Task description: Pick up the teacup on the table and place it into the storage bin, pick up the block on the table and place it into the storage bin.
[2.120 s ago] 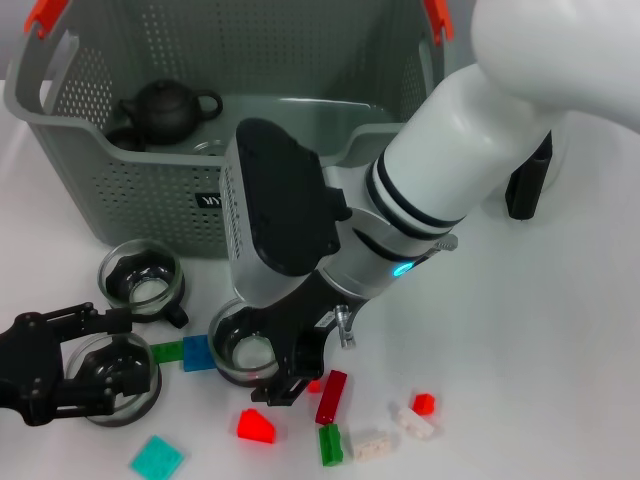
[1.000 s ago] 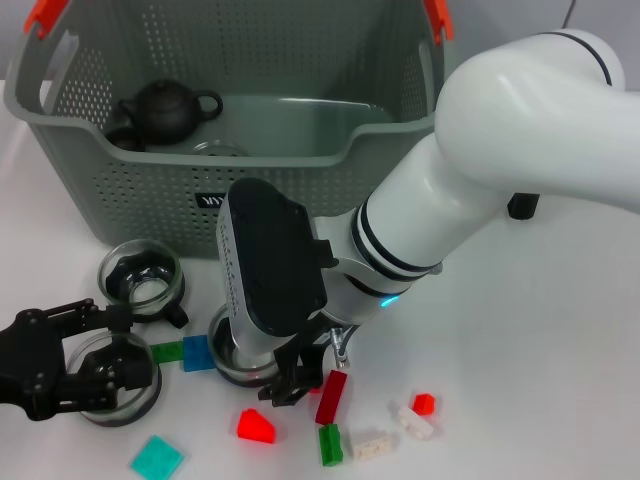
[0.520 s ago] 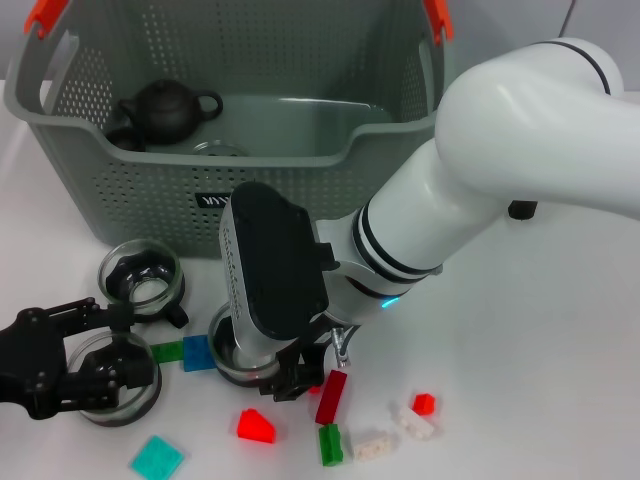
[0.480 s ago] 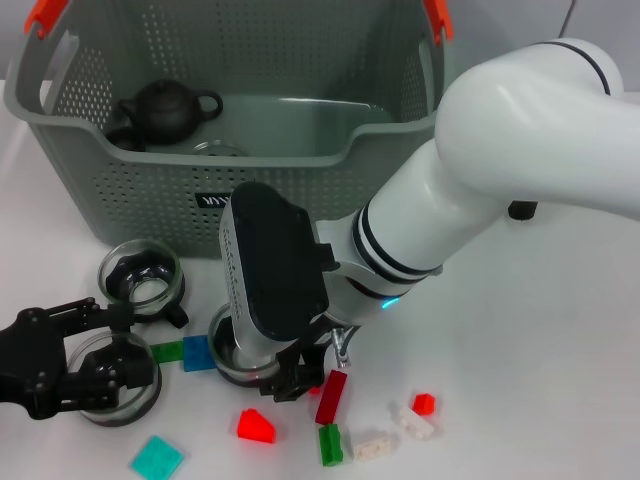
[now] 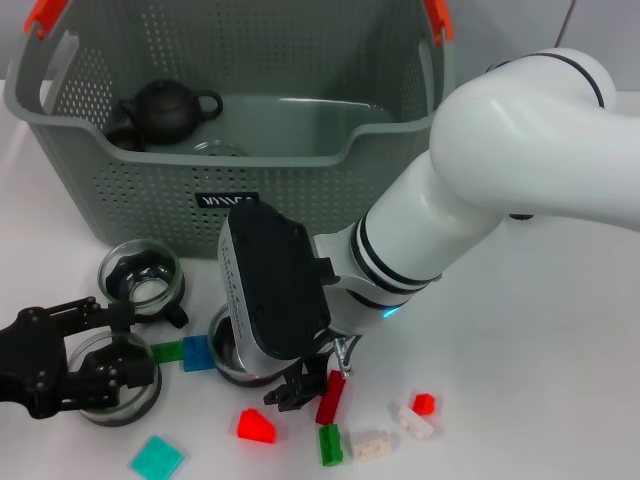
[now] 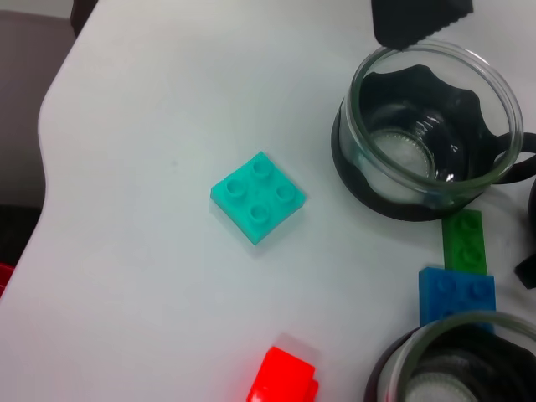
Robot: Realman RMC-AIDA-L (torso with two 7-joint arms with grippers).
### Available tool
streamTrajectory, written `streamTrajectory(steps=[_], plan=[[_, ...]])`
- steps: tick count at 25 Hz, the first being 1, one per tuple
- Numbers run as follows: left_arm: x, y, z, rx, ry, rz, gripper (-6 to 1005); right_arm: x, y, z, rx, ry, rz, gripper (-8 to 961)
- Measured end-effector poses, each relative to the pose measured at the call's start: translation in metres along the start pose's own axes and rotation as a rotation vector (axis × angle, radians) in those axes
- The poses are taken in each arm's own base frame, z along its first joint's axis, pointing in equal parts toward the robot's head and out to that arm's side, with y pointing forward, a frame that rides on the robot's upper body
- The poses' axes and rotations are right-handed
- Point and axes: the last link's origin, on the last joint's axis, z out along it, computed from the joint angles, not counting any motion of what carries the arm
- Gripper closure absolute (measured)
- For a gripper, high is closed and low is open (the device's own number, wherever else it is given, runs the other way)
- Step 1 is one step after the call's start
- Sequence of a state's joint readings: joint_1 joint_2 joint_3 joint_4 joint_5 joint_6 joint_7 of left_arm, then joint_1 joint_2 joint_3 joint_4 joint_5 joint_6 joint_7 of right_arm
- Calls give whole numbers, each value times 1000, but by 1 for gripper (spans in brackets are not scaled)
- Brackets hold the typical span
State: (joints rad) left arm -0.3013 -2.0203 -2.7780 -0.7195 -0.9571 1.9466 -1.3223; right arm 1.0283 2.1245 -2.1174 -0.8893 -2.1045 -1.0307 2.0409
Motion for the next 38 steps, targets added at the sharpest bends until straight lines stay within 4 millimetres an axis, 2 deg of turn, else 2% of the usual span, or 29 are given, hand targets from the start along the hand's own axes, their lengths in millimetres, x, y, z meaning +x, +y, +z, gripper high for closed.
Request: streamTrajectory(steps=[8, 22, 27, 31, 38], plan=[[1, 0, 0, 0, 2, 2, 137, 1, -1, 0, 2, 6, -8, 327], [1, -1, 0, 3, 5, 2, 139, -1, -2, -2, -15, 31, -26, 892], [1, 0, 0, 1, 6, 2, 139, -3, -2, -6, -16, 19, -22, 886], [1, 0, -1, 2, 9, -1, 139, -10, 1, -17, -34, -22, -12, 882], [-3, 2, -7, 16, 14, -13, 140, -19, -3, -64, -28, -171, 49, 874]])
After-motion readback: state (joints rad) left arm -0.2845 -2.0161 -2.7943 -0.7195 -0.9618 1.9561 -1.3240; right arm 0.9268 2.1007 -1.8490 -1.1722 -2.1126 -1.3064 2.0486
